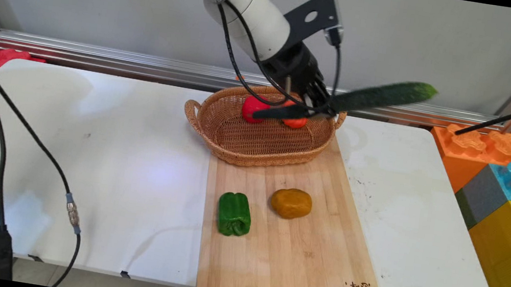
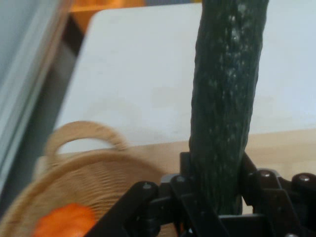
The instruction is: Place the picked object on the cutting board
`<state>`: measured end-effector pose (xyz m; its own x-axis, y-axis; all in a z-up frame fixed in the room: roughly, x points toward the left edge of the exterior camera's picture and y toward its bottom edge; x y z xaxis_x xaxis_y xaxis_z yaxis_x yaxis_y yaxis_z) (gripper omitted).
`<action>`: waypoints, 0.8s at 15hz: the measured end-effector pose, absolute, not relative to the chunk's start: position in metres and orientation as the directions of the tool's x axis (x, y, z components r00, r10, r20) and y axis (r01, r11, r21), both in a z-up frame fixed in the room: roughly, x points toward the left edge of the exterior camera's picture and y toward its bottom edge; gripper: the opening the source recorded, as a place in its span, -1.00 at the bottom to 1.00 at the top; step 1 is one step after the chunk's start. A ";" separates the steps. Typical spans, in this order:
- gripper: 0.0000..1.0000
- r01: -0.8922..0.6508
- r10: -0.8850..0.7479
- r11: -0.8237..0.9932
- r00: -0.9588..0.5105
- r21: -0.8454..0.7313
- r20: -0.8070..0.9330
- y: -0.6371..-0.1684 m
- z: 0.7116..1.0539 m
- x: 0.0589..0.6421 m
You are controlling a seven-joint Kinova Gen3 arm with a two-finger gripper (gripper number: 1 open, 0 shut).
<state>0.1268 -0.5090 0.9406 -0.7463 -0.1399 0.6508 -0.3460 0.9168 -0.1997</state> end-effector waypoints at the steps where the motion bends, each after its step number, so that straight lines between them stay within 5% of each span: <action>1: -1.00 -0.348 -0.162 0.923 -0.739 -0.164 0.653 -0.499 0.946 0.121; 12: -1.00 -0.432 -0.462 0.882 -0.717 0.188 0.521 -0.411 0.951 0.090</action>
